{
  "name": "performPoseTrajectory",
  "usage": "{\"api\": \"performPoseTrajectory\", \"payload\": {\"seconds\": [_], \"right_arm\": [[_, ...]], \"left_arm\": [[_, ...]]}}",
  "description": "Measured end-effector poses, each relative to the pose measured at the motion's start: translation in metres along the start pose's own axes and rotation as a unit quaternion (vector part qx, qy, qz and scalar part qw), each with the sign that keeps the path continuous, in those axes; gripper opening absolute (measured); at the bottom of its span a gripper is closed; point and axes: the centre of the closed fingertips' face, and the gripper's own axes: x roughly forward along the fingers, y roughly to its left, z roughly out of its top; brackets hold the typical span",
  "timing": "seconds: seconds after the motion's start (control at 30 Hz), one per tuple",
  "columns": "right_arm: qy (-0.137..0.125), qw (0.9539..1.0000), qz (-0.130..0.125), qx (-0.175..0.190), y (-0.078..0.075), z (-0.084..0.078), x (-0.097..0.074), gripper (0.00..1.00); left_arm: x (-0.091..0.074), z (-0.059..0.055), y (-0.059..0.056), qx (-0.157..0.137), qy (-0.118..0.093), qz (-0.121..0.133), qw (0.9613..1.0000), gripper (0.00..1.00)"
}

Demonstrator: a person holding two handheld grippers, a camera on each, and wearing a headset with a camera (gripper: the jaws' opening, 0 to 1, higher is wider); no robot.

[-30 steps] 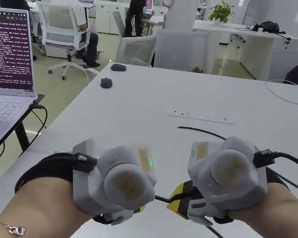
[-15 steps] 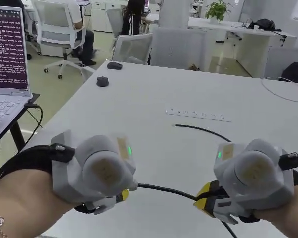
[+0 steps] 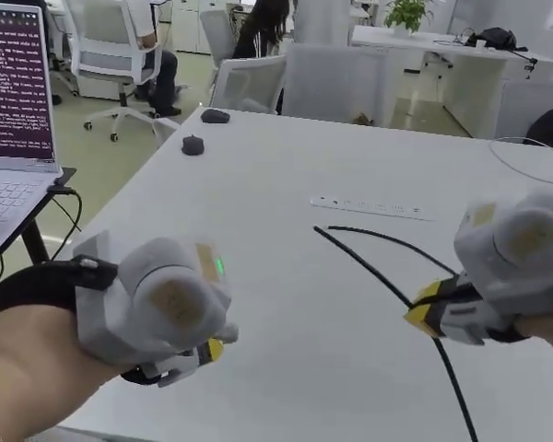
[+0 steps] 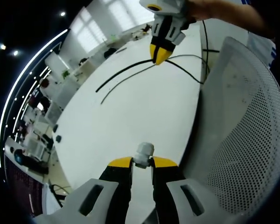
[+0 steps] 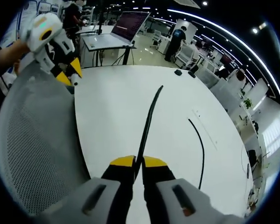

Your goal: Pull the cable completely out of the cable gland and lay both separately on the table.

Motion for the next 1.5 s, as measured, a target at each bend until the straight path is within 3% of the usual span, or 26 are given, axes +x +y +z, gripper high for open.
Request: {"api": "performPoseTrajectory", "payload": {"seconds": [0.17,0.3,0.4,0.47,0.53,0.67,0.8,0.93,1.1,1.17,1.27,1.37,1.43,1.5], "right_arm": [[-0.020,0.9995,0.000,0.025,-0.040,0.022,0.033,0.03],[-0.035,0.9962,-0.026,0.076,-0.083,0.037,0.067,0.03],[-0.024,0.9958,-0.047,0.075,-0.112,0.036,0.090,0.03],[-0.030,0.9944,-0.068,0.076,-0.130,0.032,0.098,0.03],[-0.027,0.9927,-0.074,0.091,-0.139,0.025,0.103,0.03],[-0.010,0.9923,-0.095,0.080,-0.156,0.006,0.105,0.08],[-0.010,0.9934,-0.094,0.065,-0.159,-0.002,0.092,0.11],[-0.015,0.9943,-0.087,0.061,-0.152,-0.013,0.073,0.10],[-0.027,0.9946,-0.074,0.068,-0.134,-0.027,0.045,0.10],[-0.031,0.9946,-0.069,0.070,-0.125,-0.033,0.033,0.10],[-0.039,0.9945,-0.065,0.072,-0.110,-0.040,0.016,0.12],[-0.048,0.9939,-0.060,0.079,-0.094,-0.050,-0.003,0.13],[-0.051,0.9928,-0.064,0.088,-0.084,-0.058,-0.015,0.13],[-0.054,0.9921,-0.067,0.092,-0.075,-0.064,-0.023,0.13]], "left_arm": [[0.004,0.003,-0.003,-0.001,-0.001,-0.006,1.0000,0.16],[0.007,0.001,-0.008,-0.012,0.001,-0.016,0.9998,0.16],[0.009,-0.002,-0.010,-0.014,0.007,-0.020,0.9997,0.16],[0.010,-0.002,-0.014,-0.020,0.006,-0.029,0.9994,0.16],[0.011,-0.001,-0.017,-0.026,0.005,-0.037,0.9990,0.16],[0.012,-0.006,-0.018,-0.028,0.014,-0.045,0.9985,0.16],[0.012,-0.003,-0.012,-0.043,0.002,-0.056,0.9975,0.16],[0.016,0.000,0.000,-0.047,-0.005,-0.065,0.9968,0.16],[0.027,0.018,0.007,-0.030,-0.028,-0.097,0.9945,0.16],[0.034,0.025,0.003,-0.017,-0.036,-0.122,0.9918,0.16],[0.050,0.020,0.001,0.017,-0.012,-0.129,0.9914,0.16],[0.067,0.024,-0.011,0.002,-0.016,-0.161,0.9868,0.16],[0.077,0.026,-0.012,0.007,-0.018,-0.160,0.9868,0.16],[0.085,0.026,-0.015,-0.006,-0.018,-0.169,0.9855,0.16]]}}
